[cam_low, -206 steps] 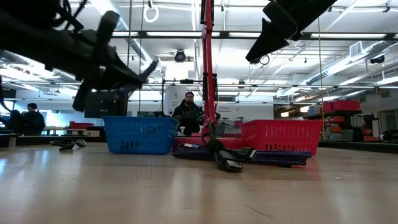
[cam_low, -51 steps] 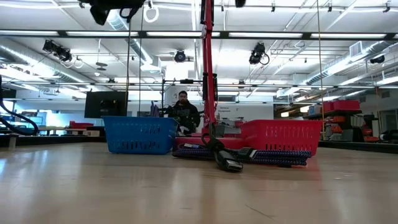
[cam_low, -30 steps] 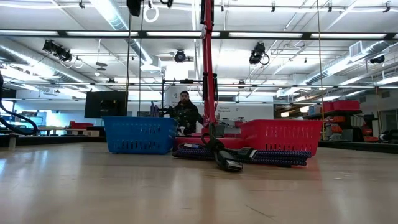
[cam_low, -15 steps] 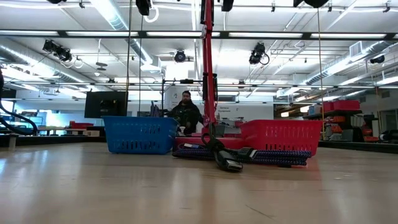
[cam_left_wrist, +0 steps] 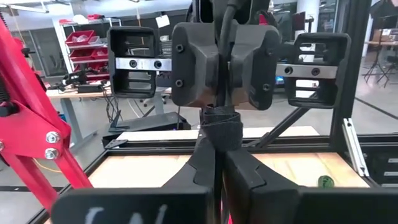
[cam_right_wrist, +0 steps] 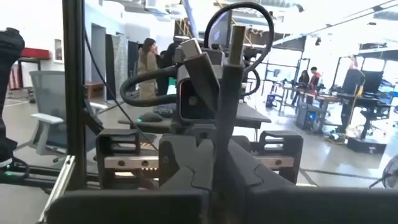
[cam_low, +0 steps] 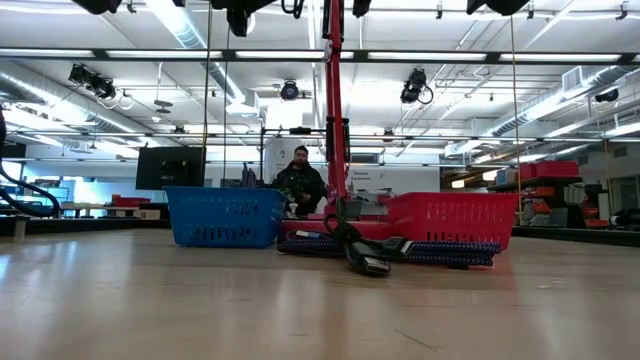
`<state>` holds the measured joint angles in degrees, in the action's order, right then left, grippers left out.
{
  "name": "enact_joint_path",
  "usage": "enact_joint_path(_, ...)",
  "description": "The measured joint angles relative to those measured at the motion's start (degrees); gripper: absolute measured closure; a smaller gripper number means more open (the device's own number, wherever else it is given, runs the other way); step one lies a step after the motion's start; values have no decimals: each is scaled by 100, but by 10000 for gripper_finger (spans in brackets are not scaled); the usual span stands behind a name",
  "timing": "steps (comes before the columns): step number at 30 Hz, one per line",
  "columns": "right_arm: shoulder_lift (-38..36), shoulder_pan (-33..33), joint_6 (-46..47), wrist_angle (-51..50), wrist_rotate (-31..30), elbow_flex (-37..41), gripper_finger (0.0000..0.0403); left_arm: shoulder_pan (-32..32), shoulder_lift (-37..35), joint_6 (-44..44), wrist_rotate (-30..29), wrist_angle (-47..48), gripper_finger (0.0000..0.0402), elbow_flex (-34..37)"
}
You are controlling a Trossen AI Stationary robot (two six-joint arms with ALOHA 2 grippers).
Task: Pick & Place USB Port
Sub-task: Put the black charger cable into the orange bin
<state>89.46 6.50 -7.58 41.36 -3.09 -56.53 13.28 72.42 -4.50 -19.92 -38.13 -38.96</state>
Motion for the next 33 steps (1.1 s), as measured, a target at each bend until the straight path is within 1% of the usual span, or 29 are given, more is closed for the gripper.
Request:
enact_joint_path(4, -23, 42, 20, -83, -96, 0, 396, 2, 2, 21, -150, 5, 337, 0)
enact_joint_path(6, -116, 73, 21, -350, -248, 0, 397, 2, 0, 18, -261, 34, 321, 0)
enact_joint_path(8, -286, 132, 37, -848, -504, 0, 398, 15, -4, -54, -420, 130, 308, 0)
enact_joint_path(12, -686, 357, 127, -1920, -1176, 0, 399, 117, -242, -238, -787, 399, 292, -14)
enact_joint_path(16, -1016, 634, 617, -2923, -1664, -2, 401, 247, -594, -268, -1217, 769, 287, -13)
enact_joint_path(19, -1079, 843, 1271, -3895, -2238, -2, 401, 330, -876, -265, -1422, 1184, 286, -13)
enact_joint_path(23, -1062, 1142, 2417, -5015, -2919, -2, 401, 391, -1066, -181, -1553, 1805, 286, -13)
enact_joint_path(26, -1011, 1403, 3292, -5844, -3588, 4, 401, 428, -1158, -83, -1744, 2257, 285, -13)
enact_joint_path(31, -1017, 1728, 4893, -6738, -4569, 4, 402, 488, -1150, -18, -2147, 2702, 285, -11)
enact_joint_path(33, -1011, 1802, 5492, -6905, -4896, 47, 402, 498, -1148, 91, -2242, 2847, 285, -11)
